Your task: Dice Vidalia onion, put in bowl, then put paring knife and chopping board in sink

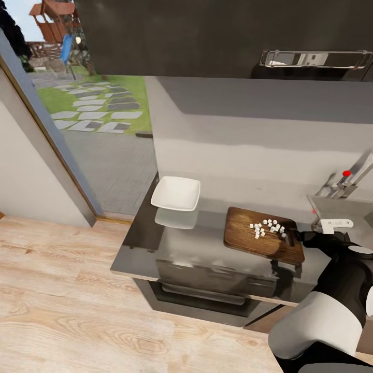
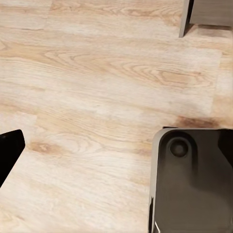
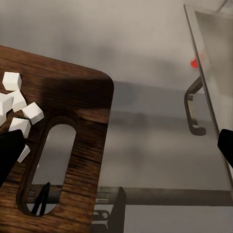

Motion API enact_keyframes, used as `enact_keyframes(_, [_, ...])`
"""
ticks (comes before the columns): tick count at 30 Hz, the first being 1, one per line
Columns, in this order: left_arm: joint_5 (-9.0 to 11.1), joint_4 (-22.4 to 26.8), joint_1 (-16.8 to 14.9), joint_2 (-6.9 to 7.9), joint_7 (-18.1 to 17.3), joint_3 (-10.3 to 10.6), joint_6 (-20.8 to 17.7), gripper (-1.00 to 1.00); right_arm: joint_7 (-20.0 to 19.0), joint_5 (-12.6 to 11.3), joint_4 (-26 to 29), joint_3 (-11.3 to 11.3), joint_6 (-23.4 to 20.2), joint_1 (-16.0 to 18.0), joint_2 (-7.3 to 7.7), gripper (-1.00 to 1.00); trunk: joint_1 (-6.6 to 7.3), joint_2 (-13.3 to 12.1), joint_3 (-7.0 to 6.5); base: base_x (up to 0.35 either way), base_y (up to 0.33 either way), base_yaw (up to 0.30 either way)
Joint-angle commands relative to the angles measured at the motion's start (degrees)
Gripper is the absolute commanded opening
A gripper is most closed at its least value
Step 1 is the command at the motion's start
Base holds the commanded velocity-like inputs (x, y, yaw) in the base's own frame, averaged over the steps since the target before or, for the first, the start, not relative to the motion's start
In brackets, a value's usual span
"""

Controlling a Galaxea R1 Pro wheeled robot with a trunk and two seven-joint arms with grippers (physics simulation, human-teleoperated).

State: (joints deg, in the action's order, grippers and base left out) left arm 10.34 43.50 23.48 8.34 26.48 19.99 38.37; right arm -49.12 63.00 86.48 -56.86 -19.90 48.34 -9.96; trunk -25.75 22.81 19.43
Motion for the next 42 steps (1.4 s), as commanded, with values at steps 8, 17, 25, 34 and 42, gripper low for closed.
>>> enact_keyframes(8, [0.4, -1.3, -0.1, -0.84, 0.3, 0.4, 0.2, 1.00, -0.4, 0.3, 0.1, -0.1, -0.1, 0.1, -0.04, 1.00, -0.04, 0.1, 0.09, 0.000, 0.000, 0.000])
enact_keyframes(17, [0.4, -3.8, 0.0, -0.95, 0.4, 0.4, 0.4, 1.00, -0.5, 0.3, 0.5, -0.6, -0.2, 0.1, -0.04, 1.00, -0.04, 0.1, 0.09, 0.000, 0.000, 0.000])
enact_keyframes(25, [0.5, -6.5, 0.0, -1.02, 0.4, 0.4, 0.4, 1.00, -0.5, 0.4, 0.4, -0.6, -0.1, 0.1, -0.04, 1.00, -0.04, 0.1, 0.09, 0.000, 0.000, 0.000])
enact_keyframes(34, [0.5, -6.8, 0.0, -1.01, 0.4, 0.4, 0.5, 1.00, -0.5, 0.5, 0.4, -0.6, -0.1, 0.1, -0.04, 1.00, -0.04, 0.1, 0.09, 0.000, 0.000, 0.000])
enact_keyframes(42, [0.5, -7.1, 0.0, -1.04, 0.4, 0.4, 0.4, 1.00, -0.5, 0.4, 0.4, -0.6, 0.0, 0.1, -0.04, 1.00, -0.04, 0.1, 0.09, 0.000, 0.000, 0.000])
